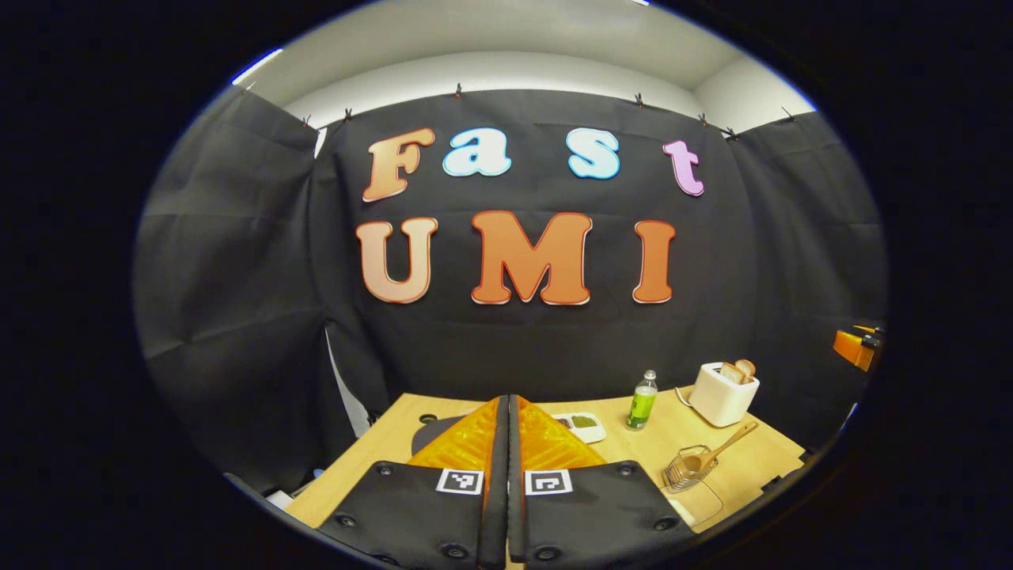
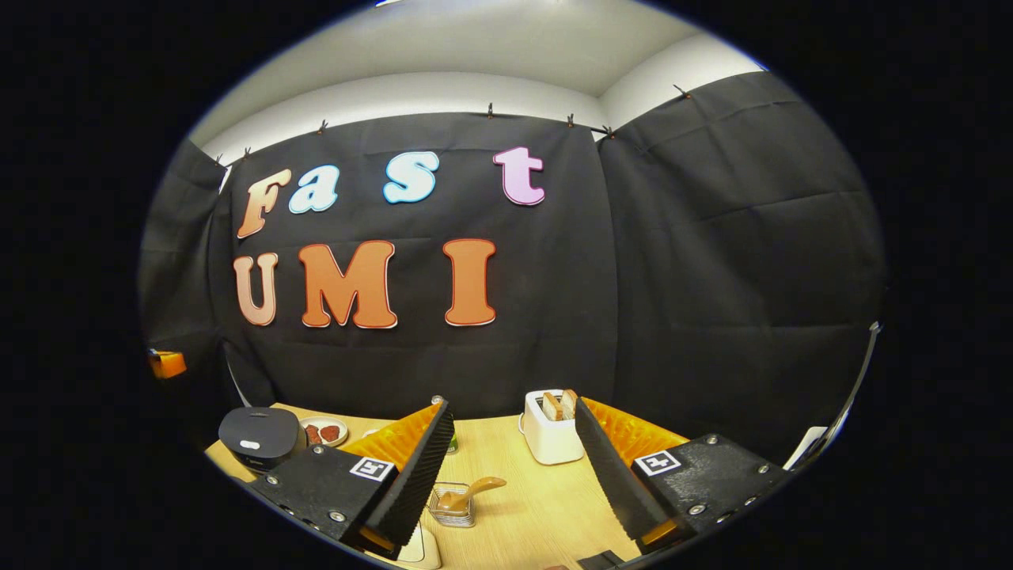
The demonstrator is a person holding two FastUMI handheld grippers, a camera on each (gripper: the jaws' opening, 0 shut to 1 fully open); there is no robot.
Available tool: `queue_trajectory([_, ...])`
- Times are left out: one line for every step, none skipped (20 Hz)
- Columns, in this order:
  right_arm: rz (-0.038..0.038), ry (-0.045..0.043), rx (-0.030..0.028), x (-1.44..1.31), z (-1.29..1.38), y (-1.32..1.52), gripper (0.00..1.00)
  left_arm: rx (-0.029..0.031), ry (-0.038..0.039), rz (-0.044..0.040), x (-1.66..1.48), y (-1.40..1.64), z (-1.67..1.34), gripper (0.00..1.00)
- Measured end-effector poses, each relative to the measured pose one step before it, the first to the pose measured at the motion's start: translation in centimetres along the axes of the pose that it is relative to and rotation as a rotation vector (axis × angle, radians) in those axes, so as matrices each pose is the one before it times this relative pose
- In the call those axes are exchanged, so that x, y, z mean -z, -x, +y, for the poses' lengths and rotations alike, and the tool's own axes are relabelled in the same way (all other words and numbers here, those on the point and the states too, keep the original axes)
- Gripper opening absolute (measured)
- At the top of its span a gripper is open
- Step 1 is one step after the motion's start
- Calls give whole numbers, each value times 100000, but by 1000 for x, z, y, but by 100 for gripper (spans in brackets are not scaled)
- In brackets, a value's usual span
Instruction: Close the left gripper, press the button to open the rice cooker; take a wooden spoon from the chopstick holder with the right hand, scoop a spoonful of rice and pour it into the rice cooker, then put the wooden spoon back into the chopstick holder.
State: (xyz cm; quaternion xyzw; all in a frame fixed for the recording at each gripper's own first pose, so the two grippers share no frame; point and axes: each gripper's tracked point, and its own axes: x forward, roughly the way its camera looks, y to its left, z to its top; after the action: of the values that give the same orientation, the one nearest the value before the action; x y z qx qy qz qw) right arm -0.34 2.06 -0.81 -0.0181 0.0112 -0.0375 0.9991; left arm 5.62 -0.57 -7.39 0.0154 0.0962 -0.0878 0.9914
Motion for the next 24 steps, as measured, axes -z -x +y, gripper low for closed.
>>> queue_trajectory([586, -457, 208, 195, -47, -124, 95, 2018, 3144, 2190, 883, -1710, -273, 4])
queue_trajectory([524, -481, 28, 231, -13, -61, 95, 827, 2554, 3149, 1241, -826, -83, 4])
queue_trajectory([603, -218, -33, 202, -37, -82, 95, -60, 1120, 3284, 1496, -1090, 231, 4])
queue_trajectory([617, 234, 162, 279, -174, -59, 95, -630, -151, 3428, 1273, -712, 226, 4])
queue_trajectory([479, 625, 457, 198, -130, -76, 95, -571, -620, 2858, 1067, -734, 163, 0])
queue_trajectory([436, 702, 594, 224, -293, -137, 95, 191, 138, 2270, 965, -830, -63, 0])
queue_trajectory([639, 485, 574, 218, -252, -146, 95, 506, 202, 2618, 1098, -858, -218, 4])
queue_trajectory([747, 128, 468, 319, -221, 45, 95, 629, 560, 3231, 1189, -670, -120, 4])
queue_trajectory([780, -263, 350, 204, -139, -84, 95, 49, -132, 2736, 914, -486, 35, 4])
queue_trajectory([630, -381, 433, 237, -202, -51, 95, -439, -373, 2235, 942, -615, 129, 4])
queue_trajectory([616, -228, 435, 249, -152, -138, 95, -377, -628, 1963, 756, -278, 191, 4])
queue_trajectory([676, -12, 571, 339, -316, -53, 95, 17, -516, 2031, 684, -463, 47, 4])
queue_trajectory([840, 98, 630, 295, -245, -156, 95, -41, -296, 2015, 906, -359, -158, 4])
queue_trajectory([582, 6, 432, 226, -178, -77, 95, -129, -363, 1783, 610, -194, 179, 4])
queue_trajectory([490, -127, 601, 245, -138, -84, 95, -851, -325, 1650, 595, -144, 303, 4])
queue_trajectory([240, -67, 365, 79, -127, -3, 95, -575, 205, 1283, 435, -80, 109, 4])
queue_trajectory([24, -17, 139, 24, -40, -12, 95, 24, 941, 814, 198, 106, -31, 4])
queue_trajectory([123, 105, 128, 109, -65, -109, 95, 140, 508, -1402, -446, -78, -42, 4])
queue_trajectory([261, 123, -45, -20, 14, -143, 95, 539, 161, 1869, 598, -144, 6, 4])
queue_trajectory([168, -104, -162, 172, 51, -98, 95, 637, -285, 1301, 99, 91, -76, 4])
queue_trajectory([99, -346, -243, 35, 123, -80, 95, 264, -28, 879, 171, 27, 79, 4])
queue_trajectory([209, -521, -406, 82, 202, -153, 95, -495, 20, 63, 160, 59, -6, 4])
queue_trajectory([618, -513, -493, 239, 167, -111, 95, -574, 298, 1511, 504, -133, -17, 0])
queue_trajectory([926, -408, -541, 303, 229, -49, 95, -801, 1286, -2318, -428, 124, 35, 4])
